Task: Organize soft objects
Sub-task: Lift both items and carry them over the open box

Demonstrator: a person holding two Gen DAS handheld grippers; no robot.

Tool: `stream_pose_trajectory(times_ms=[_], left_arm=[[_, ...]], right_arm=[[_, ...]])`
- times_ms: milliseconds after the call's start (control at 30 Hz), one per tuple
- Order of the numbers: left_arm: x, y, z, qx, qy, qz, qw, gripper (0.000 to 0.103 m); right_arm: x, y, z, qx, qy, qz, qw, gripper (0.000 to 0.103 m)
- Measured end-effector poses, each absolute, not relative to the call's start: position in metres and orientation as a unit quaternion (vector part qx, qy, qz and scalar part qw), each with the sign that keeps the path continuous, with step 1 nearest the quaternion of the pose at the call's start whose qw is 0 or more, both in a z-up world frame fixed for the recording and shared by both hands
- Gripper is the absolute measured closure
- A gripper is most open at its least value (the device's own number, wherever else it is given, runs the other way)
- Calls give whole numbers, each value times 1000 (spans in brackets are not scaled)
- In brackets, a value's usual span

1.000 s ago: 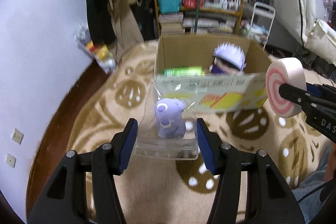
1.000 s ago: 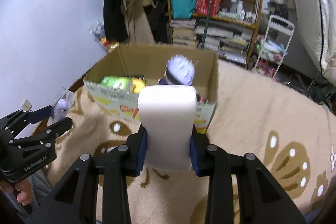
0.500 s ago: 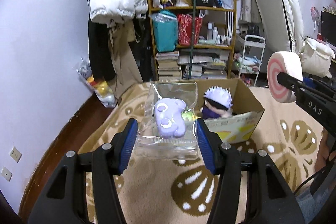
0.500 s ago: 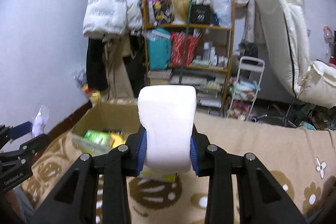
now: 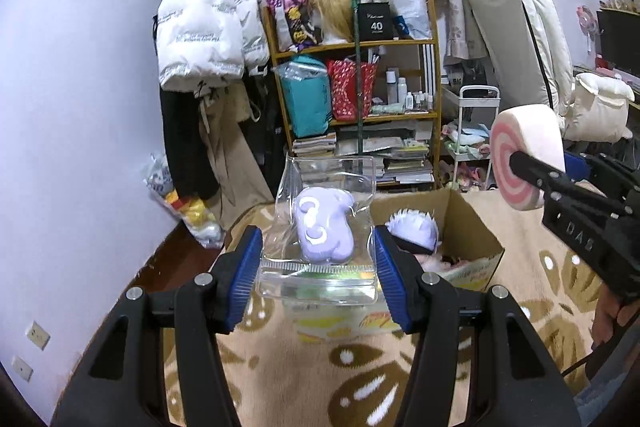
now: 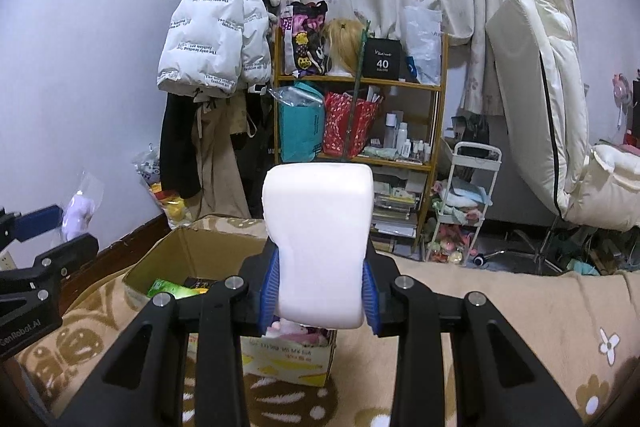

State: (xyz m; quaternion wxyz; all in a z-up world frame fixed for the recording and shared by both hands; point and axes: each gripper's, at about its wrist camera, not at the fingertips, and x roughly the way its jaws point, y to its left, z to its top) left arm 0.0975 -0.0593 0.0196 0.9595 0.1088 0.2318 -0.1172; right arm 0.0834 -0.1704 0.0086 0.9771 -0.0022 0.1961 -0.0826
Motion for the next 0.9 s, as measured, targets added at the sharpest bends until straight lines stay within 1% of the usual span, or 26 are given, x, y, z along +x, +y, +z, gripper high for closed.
stream_pose_trajectory(times_ms=[267, 767, 900], left_arm=[[116, -79, 28, 143, 215, -120, 959, 48], [150, -63, -9, 102, 261, -122, 952, 48], [156, -64, -20, 110, 268, -126, 949, 48]], right_arm=[[94, -178, 6, 4, 198, -87, 976, 66], [118, -204, -16, 66, 237, -66, 967, 66], [121, -207, -28, 99, 252, -49, 961, 66]])
